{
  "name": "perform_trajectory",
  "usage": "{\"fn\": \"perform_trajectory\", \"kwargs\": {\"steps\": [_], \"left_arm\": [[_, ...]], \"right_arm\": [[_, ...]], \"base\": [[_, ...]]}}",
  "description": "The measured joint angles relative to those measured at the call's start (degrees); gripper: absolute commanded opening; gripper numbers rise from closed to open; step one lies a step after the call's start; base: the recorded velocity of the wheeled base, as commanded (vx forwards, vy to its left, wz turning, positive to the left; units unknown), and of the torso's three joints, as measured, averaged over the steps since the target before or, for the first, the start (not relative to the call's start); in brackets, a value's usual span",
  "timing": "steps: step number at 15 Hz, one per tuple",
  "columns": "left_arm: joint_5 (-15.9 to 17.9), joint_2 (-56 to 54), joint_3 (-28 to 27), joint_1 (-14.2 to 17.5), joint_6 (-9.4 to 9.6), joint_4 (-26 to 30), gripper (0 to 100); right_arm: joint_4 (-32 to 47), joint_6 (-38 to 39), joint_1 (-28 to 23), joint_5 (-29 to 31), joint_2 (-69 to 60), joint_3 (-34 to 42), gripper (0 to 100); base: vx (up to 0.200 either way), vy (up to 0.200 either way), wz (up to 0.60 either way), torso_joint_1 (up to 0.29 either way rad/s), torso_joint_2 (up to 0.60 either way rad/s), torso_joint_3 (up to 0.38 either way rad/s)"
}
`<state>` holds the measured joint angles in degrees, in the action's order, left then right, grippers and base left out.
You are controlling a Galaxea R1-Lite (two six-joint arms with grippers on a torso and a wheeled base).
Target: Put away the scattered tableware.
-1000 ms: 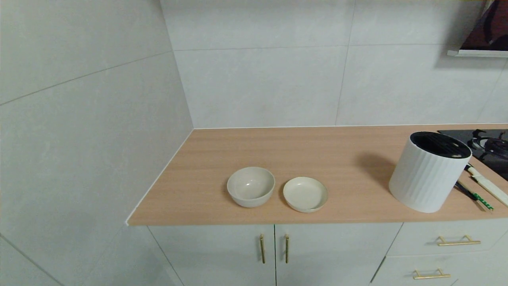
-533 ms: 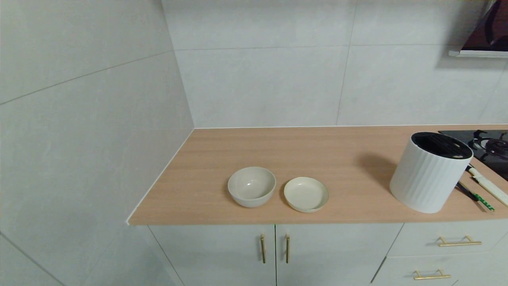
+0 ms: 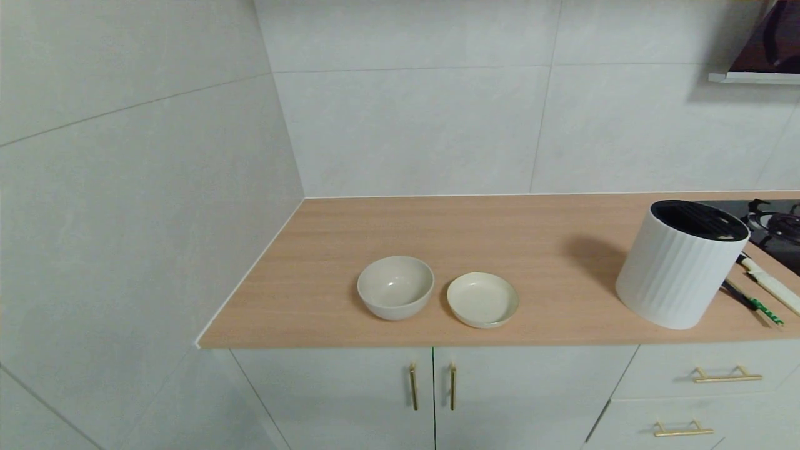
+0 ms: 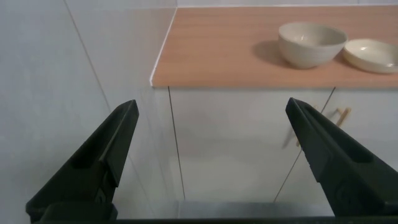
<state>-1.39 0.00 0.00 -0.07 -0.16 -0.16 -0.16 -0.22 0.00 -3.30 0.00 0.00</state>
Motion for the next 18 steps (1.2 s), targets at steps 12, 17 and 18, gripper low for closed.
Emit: {"fn": "perform_trajectory", "kwargs": {"steps": [12, 17, 18], "left_arm": [[0.0, 0.0, 0.0, 0.0, 0.0, 0.0, 100], [0.0, 0.0, 0.0, 0.0, -0.02, 0.0, 100], [0.0, 0.0, 0.0, 0.0, 0.0, 0.0, 100]], "right_arm": [[0.0, 0.0, 0.0, 0.0, 0.0, 0.0, 100], [0.0, 0.0, 0.0, 0.0, 0.0, 0.0, 100], [0.0, 0.0, 0.0, 0.0, 0.0, 0.0, 100]], "base": [[0.0, 0.0, 0.0, -0.241, 0.53, 0.292], [0.0, 0.0, 0.0, -0.205, 0.5, 0.292], [0.0, 0.0, 0.0, -0.193, 0.49, 0.3]]}}
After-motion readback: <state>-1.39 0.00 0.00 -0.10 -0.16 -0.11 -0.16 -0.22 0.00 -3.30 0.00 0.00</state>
